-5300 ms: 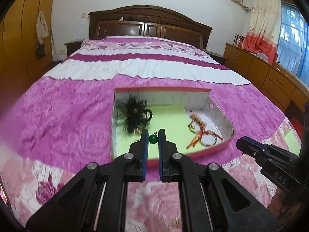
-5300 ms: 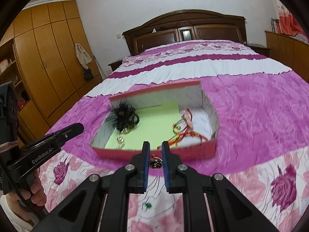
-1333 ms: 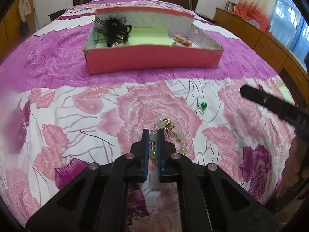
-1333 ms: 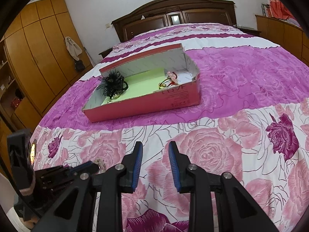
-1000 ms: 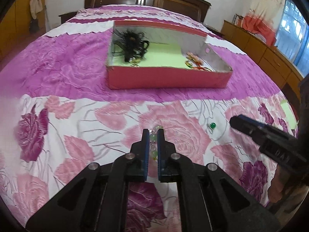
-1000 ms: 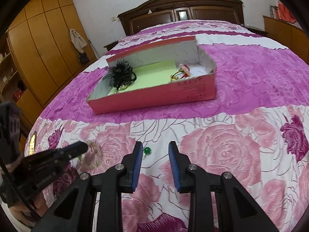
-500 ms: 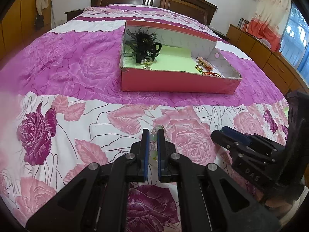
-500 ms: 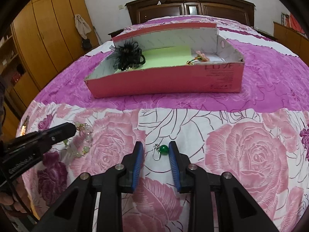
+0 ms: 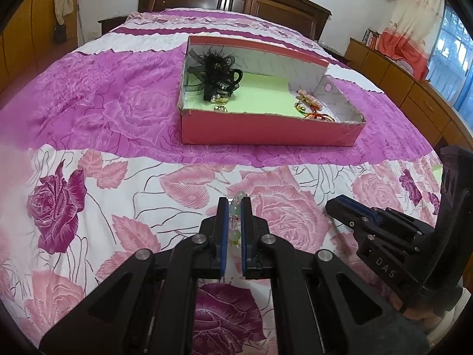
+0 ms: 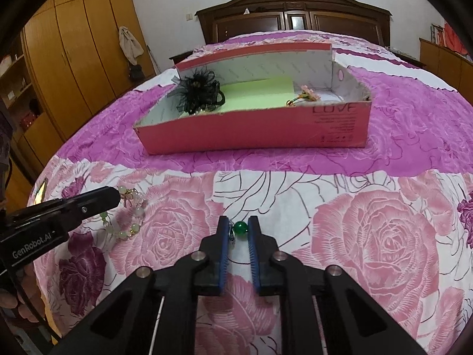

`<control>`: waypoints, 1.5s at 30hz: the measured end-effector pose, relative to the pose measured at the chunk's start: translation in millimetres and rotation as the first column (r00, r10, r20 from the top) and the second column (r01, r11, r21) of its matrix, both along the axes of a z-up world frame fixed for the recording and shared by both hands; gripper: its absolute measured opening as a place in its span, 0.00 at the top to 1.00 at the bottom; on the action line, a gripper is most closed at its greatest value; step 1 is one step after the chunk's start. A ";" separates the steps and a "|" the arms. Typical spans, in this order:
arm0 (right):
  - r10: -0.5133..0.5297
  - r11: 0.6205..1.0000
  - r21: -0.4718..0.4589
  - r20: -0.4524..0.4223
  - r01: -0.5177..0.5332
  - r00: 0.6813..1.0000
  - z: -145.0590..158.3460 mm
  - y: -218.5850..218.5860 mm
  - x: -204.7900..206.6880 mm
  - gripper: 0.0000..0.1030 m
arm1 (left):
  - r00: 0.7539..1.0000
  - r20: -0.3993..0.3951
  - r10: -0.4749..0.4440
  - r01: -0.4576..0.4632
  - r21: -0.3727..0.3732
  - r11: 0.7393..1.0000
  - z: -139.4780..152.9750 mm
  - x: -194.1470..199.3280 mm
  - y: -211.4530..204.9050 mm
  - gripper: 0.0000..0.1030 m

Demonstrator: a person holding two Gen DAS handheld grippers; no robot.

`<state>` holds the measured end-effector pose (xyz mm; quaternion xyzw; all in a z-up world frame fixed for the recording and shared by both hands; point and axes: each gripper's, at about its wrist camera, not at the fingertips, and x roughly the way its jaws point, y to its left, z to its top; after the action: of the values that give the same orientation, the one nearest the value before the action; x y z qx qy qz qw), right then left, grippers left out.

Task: Organize jewelry
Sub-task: 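Grasp the green bead earring with the right tool while the left tool holds the bracelet, then carry both items into the pink box and open both tools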

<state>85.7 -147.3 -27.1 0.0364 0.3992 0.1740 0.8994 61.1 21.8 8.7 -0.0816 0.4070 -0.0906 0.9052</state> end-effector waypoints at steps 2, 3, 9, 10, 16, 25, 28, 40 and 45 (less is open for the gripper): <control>-0.004 1.000 0.011 0.008 0.003 1.000 4.6 -2.9 -0.8 0.86 | 1.000 0.009 -0.002 0.002 0.003 1.000 3.7 -0.5 -1.8 1.00; -0.005 1.000 0.015 0.014 0.005 1.000 7.1 -4.0 -1.3 0.86 | 1.000 0.014 -0.004 0.004 0.005 1.000 6.0 -0.7 -2.9 1.00; -0.008 0.999 0.038 0.055 0.006 0.998 24.7 -7.8 -2.8 0.86 | 0.999 0.048 -0.013 0.013 0.009 1.000 19.5 3.7 -8.9 1.00; -0.008 0.999 0.042 0.064 0.005 0.998 28.5 -8.2 -2.4 0.86 | 0.998 0.058 -0.017 0.016 0.010 1.000 22.9 5.1 -10.5 1.00; -0.009 0.999 0.054 0.108 0.003 0.994 48.7 -10.8 7.6 0.86 | 0.994 0.104 -0.041 0.040 0.015 0.999 40.7 20.8 -18.0 1.00; -0.008 0.999 0.039 0.165 0.001 0.986 70.8 -9.8 40.8 0.86 | 0.984 0.164 -0.064 0.057 0.051 0.997 59.3 55.9 -31.0 1.00; -0.014 0.999 0.033 0.170 0.008 0.985 73.2 -10.2 56.3 0.86 | 0.983 0.171 -0.061 0.052 0.054 0.997 61.2 69.3 -32.5 1.00; -0.026 1.000 -0.003 0.116 0.026 0.993 52.4 -8.9 113.9 0.86 | 0.991 0.129 -0.045 0.040 0.044 0.998 32.7 122.4 -37.4 1.00; -0.028 0.999 -0.026 0.082 0.030 0.996 36.5 -7.8 130.9 0.86 | 0.996 0.086 -0.030 0.024 0.059 0.998 13.7 137.2 -36.3 1.00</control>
<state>216.6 -155.1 9.4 0.0230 0.3637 0.1571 0.9179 198.3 -14.5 22.5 -0.0458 0.3711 -0.0944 0.9227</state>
